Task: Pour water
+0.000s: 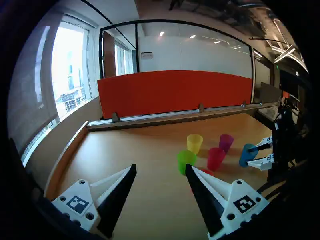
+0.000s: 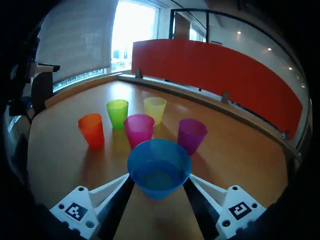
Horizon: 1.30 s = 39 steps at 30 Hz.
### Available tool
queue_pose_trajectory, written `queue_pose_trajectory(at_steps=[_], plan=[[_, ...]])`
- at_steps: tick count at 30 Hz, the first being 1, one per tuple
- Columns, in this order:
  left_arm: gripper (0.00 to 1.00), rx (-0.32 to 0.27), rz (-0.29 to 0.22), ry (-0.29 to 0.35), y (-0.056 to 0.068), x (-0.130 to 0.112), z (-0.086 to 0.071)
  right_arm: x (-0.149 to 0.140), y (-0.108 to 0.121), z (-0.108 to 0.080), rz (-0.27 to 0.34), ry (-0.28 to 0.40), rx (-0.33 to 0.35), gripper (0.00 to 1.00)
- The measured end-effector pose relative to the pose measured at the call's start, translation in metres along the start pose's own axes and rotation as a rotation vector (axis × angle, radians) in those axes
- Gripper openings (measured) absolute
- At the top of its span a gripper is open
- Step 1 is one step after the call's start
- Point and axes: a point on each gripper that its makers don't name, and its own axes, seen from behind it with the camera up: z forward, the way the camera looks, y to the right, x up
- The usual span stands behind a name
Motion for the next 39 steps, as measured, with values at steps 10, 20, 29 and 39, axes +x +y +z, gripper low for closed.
queue_pose_trajectory(at_steps=[10,20,29,39], plan=[[0.90,-0.035,-0.003,0.034,0.012,0.017,0.011,0.065,0.016,-0.043,0.015,0.097,-0.046,0.85],[0.90,-0.062,0.006,0.054,0.020,0.029,0.017,0.096,0.027,-0.072,0.028,0.140,-0.076,0.85],[0.90,-0.072,0.014,0.052,0.024,0.031,0.020,0.106,0.029,-0.080,0.031,0.164,-0.087,0.85],[0.90,-0.080,0.017,0.052,0.028,0.032,0.024,0.120,0.034,-0.091,0.048,0.190,-0.092,0.85]])
